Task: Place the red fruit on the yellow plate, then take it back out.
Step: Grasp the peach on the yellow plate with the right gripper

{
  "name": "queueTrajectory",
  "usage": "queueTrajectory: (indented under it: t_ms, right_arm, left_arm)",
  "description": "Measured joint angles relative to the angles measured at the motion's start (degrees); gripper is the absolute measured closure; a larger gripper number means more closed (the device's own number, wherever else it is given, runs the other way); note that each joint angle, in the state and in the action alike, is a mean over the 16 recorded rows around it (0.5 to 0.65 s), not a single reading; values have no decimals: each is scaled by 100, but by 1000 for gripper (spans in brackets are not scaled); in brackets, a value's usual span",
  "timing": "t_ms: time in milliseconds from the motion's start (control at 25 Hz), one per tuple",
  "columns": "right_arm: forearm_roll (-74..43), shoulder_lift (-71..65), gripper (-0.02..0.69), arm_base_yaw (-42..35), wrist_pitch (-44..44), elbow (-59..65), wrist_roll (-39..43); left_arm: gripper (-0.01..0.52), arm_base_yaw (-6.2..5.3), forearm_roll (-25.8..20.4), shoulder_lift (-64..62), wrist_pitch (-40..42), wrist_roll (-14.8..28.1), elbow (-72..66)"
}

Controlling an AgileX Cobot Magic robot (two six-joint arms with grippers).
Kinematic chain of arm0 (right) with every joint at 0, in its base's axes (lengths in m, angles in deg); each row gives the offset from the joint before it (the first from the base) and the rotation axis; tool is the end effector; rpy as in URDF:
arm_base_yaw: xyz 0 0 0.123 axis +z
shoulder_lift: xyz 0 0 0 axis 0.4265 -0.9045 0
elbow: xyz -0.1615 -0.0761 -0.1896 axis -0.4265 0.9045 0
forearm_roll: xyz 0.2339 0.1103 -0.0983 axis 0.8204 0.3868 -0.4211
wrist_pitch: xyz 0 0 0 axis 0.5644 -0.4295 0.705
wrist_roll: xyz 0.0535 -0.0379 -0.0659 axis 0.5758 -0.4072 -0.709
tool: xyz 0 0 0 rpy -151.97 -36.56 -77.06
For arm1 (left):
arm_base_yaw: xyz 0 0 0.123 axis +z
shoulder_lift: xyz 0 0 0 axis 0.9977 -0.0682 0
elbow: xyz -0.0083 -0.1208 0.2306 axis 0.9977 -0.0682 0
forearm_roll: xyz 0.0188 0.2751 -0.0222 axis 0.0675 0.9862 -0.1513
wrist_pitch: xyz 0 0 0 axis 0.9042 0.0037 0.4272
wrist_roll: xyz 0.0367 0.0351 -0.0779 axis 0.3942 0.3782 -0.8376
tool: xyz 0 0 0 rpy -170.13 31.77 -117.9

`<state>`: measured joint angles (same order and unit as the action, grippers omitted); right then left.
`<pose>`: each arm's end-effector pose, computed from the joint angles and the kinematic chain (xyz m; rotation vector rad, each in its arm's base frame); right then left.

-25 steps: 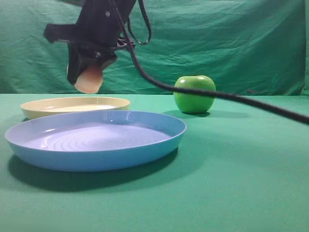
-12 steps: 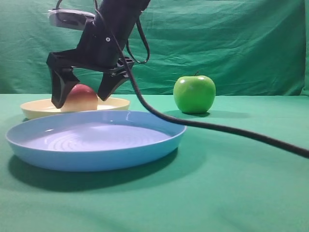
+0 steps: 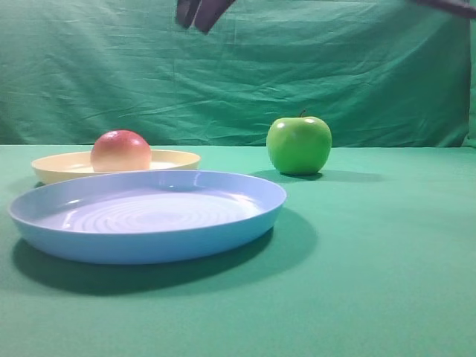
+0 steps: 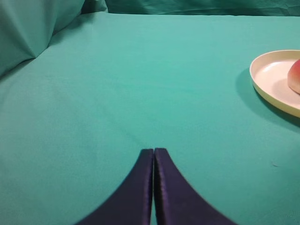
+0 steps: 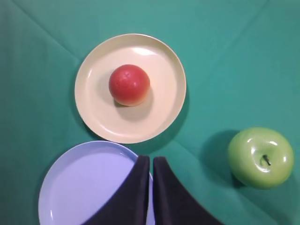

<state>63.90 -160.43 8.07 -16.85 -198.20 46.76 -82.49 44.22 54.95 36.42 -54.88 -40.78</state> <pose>0.3408 0.2472 0.3670 -0.9762 2.3771 0.4403 0.1026 0.0175 0.1778 -0.1657 1.8307 0.1344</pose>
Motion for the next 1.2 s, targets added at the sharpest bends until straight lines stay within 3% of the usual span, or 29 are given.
queueTrajectory:
  t_ms: [600,1200]
  right_arm:
    - [-149,2669,665,-181,955,2819,544]
    - [-861,5406,665,-1218,1830,5168,1187]
  left_arm:
    - [514,0,0,0,0,0,0]
    - [514,0,0,0,0,0,0]
